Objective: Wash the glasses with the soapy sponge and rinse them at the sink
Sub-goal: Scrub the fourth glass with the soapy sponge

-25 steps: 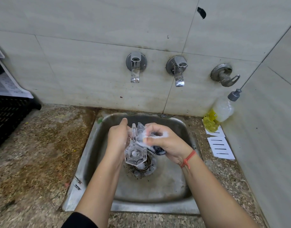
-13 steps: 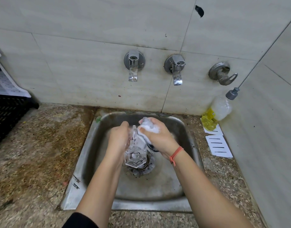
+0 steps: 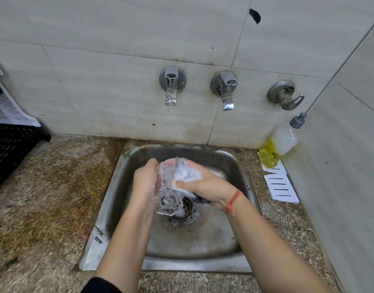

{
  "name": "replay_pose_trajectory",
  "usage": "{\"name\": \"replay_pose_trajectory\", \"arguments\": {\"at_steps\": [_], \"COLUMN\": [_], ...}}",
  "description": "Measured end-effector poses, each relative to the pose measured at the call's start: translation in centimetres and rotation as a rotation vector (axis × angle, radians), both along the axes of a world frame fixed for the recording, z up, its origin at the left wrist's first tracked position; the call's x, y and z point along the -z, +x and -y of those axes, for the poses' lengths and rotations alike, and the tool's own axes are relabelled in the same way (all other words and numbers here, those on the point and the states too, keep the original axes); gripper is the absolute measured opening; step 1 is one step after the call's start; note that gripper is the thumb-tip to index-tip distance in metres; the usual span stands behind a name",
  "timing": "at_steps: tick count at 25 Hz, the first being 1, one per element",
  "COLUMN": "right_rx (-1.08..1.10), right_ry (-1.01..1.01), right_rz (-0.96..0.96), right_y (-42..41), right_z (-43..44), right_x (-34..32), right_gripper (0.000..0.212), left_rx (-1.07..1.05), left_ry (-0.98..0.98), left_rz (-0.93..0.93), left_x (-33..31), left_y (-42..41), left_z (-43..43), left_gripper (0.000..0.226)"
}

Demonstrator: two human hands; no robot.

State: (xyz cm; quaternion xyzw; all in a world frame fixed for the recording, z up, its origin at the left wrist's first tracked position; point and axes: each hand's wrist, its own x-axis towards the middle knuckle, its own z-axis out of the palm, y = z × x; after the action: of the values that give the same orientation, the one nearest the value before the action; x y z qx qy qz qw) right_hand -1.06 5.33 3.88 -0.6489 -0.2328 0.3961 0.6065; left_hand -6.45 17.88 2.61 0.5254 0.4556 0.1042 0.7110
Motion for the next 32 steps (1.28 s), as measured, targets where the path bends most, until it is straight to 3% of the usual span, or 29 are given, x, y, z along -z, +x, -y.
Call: {"name": "replay_pose_trajectory", "arguments": {"at_steps": [4,8,11,16,20,23,25,28,30,32], "right_rx": [0.243,0.084,0.302,0.171,0.392,0.152,0.186,0.4,0.302,0.158], "right_ry": [-0.044,0.023,-0.03,0.001,-0.041,-0.041,-0.032,-0.118,-0.154,-0.066], "right_rz": [0.004,-0.055,-0.067,-0.109,-0.211,-0.126,-0.111,-0.017,0.019,-0.077], "right_y": [-0.6,-1.3,-1.2,-1.5,-1.5,-2.2,-2.6,-2.4,-2.3,-2.8], "right_z": [-0.5,0.2,-0.3,0.4,-0.9,-0.5,-0.5,-1.1,-0.7,-0.3], "right_x": [0.1,0.1,0.3,0.4,0.5,-0.2,0.0,0.2,0.1,-0.2], "right_gripper": [0.024,0.03,0.023,0.031,0.002,0.012,0.029,0.018,0.027,0.031], "left_rx": [-0.053,-0.188,-0.242,-0.214,-0.281,-0.313,-0.308,-0.317,-0.333,-0.365], "left_ry": [-0.104,-0.245,-0.378,-0.569,-0.577,-0.694,-0.723,-0.731,-0.799,-0.82], "left_rz": [0.042,0.05,0.101,0.27,0.243,0.266,0.284,0.264,0.284,0.313], "left_x": [0.7,1.4,1.5,0.6,2.1,2.1,1.6,2.0,2.4,2.7], "left_y": [-0.3,-0.6,-0.7,-1.0,-0.8,-1.2,-1.7,-1.7,-1.7,-1.8], "left_z": [0.8,0.9,1.6,1.6,1.8,1.4,1.5,2.1,1.8,1.5], "left_gripper": [0.041,0.025,0.019,0.034,0.026,0.033,0.038,0.04,0.039,0.039]}}
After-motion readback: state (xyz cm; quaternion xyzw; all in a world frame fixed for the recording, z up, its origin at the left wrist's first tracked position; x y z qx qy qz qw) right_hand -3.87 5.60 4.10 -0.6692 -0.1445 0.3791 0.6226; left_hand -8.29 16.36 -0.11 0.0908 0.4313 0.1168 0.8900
